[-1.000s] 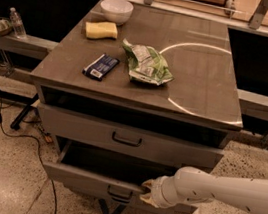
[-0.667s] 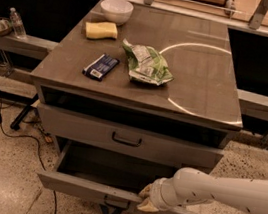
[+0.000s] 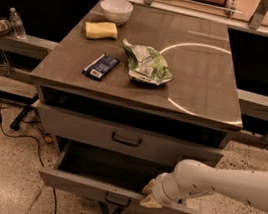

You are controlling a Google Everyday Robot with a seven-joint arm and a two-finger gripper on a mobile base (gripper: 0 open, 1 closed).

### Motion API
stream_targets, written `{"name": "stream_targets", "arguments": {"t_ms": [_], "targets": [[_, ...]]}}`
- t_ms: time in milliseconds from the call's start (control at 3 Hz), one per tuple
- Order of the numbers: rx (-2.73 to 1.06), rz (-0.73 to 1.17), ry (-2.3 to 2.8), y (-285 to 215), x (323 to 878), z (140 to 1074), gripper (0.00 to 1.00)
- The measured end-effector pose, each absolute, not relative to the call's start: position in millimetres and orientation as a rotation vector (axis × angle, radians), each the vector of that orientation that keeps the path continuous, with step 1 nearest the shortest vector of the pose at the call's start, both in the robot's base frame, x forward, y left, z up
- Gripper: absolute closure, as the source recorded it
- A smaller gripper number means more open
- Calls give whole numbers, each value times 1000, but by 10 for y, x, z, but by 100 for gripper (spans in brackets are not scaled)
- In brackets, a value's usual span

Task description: Open middle drawer

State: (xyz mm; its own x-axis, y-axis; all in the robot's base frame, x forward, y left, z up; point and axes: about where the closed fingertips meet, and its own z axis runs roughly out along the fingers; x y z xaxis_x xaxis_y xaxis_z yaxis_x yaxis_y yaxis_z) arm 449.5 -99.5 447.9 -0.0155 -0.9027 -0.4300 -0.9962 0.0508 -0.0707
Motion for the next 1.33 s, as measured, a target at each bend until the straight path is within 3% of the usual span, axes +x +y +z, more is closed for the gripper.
{"name": "stream_targets", "arguments": {"t_ms": [333,667,1000,1333], "targets": [[-1930,376,2020,-1025,4461,4572,2],[-1915,357,2040,-1066,4510,4722,0],[-1857,314,2064,-1190,4648,4868,15],[-1799,290,2090,-1284,4802,4895,47]]}}
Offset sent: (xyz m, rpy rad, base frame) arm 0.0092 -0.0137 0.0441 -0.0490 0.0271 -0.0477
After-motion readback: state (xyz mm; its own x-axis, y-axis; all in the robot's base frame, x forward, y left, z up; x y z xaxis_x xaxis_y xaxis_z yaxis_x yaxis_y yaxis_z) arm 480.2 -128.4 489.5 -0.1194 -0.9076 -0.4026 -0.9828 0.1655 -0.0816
